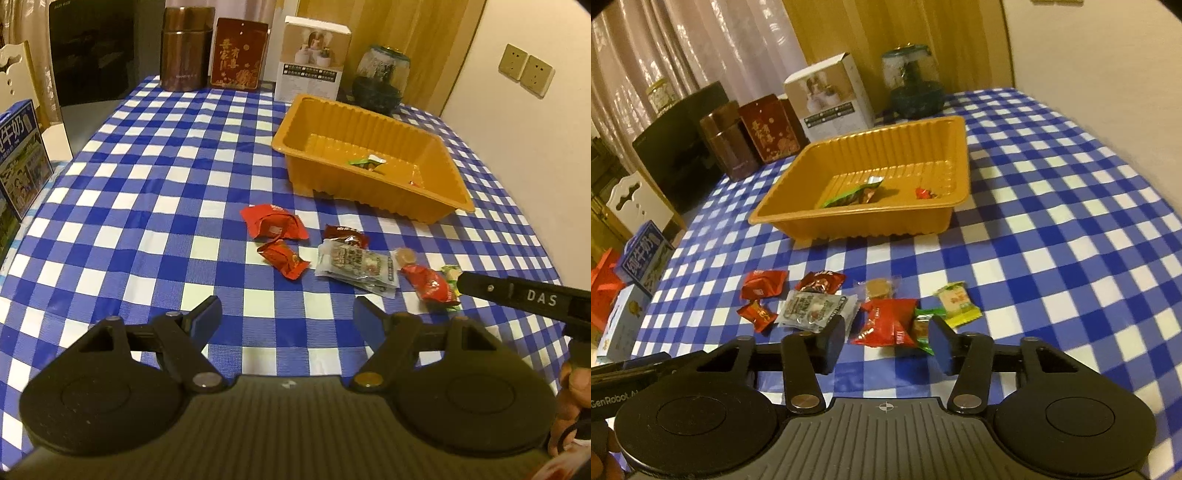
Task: Organize snacks
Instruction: 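Grasp the red wrapped snack with the right gripper while the left gripper grasps a red candy, then carry the red snack and red candy over the orange tray with both grippers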
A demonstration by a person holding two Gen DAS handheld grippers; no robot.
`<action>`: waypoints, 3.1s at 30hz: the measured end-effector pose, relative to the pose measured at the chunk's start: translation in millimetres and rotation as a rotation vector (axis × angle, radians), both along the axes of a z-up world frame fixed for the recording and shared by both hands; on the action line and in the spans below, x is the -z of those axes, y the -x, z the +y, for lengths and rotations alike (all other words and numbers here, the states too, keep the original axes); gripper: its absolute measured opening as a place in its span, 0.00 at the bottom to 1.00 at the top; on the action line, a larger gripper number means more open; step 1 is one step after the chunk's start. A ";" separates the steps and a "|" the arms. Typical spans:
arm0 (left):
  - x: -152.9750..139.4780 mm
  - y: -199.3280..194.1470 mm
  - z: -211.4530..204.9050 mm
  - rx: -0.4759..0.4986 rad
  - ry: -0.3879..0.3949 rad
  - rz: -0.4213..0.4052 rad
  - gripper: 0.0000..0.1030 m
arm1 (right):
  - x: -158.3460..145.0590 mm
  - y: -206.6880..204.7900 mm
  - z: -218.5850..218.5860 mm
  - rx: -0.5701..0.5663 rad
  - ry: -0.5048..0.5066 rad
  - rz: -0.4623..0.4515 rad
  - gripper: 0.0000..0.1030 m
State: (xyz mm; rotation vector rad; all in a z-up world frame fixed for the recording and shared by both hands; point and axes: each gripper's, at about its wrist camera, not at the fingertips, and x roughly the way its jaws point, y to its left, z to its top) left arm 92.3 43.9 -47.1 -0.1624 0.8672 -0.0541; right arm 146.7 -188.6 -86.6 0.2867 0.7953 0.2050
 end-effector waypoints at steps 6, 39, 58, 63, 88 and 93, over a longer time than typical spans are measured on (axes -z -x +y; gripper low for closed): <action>11.0 -10.6 2.5 -0.005 0.004 0.020 0.73 | 14.1 -18.7 5.3 -0.008 0.000 0.022 0.44; 34.3 -28.9 2.4 -0.010 0.005 0.054 0.73 | 41.4 -26.9 41.9 -0.089 0.252 -0.021 0.28; 56.4 -75.8 -1.3 -0.079 0.094 0.025 0.30 | 34.1 -12.7 22.8 -0.029 0.215 -0.040 0.28; 60.1 -85.7 -2.6 -0.090 0.089 0.012 0.30 | 34.4 -14.3 22.5 -0.024 0.214 -0.044 0.28; 23.8 -35.3 -6.4 -0.008 -0.012 0.058 0.18 | 7.9 3.8 24.9 -0.018 0.174 -0.074 0.28; 11.4 -27.5 -9.3 0.007 -0.018 0.046 0.18 | 0.0 11.2 24.5 -0.016 0.164 -0.083 0.28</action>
